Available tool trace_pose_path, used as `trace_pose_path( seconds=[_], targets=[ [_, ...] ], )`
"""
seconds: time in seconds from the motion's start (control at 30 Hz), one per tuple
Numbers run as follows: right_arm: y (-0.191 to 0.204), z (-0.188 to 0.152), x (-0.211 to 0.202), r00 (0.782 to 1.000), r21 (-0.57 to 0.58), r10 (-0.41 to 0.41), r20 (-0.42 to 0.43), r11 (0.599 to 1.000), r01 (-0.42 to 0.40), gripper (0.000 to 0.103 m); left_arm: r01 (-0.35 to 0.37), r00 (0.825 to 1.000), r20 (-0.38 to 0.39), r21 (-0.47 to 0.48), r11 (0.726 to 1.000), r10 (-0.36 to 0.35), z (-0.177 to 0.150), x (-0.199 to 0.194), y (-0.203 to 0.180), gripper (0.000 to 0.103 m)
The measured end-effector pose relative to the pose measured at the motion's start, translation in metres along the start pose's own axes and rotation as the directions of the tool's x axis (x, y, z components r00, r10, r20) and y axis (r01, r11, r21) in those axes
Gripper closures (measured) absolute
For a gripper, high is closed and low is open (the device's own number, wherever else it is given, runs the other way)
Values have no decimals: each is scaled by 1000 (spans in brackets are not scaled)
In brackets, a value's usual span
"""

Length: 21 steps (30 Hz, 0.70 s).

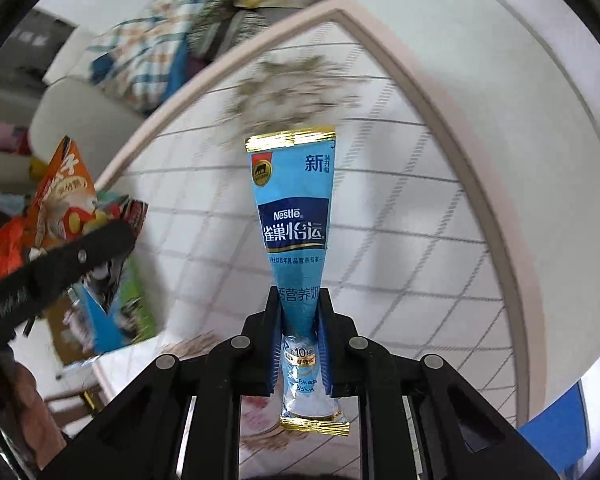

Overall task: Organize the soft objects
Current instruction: 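Carry both items into the box and open both grippers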

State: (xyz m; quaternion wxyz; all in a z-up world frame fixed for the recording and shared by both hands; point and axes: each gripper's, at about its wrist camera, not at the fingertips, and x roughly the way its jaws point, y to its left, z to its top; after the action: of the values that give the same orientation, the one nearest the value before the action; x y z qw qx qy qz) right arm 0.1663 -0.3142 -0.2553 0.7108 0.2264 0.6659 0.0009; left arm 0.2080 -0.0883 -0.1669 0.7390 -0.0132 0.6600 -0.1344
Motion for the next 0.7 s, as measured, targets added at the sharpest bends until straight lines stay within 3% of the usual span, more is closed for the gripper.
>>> trace_pose_path(
  seconds=[0.17,0.4,0.53,0.7],
  targets=[
    [81,-23,-18,998,-99,62,-5,993,-62,86,-33,998,51,-83,996,37,-27,-43,75,61],
    [203,-51,-13,993,-223,118,-10,968,-117,86,-86,993,62,-245,966,104,-60,-73,192,61],
    [258,-58,9,990,-206,138,-5,969,-137,86,-125,988,48,-297,947,145,-69,-72,245,61],
    [291,-62,44,990,-110,134,40,985,-129,86,-133,990,0,-354,926,142,-72,-54,292,61]
  ],
)
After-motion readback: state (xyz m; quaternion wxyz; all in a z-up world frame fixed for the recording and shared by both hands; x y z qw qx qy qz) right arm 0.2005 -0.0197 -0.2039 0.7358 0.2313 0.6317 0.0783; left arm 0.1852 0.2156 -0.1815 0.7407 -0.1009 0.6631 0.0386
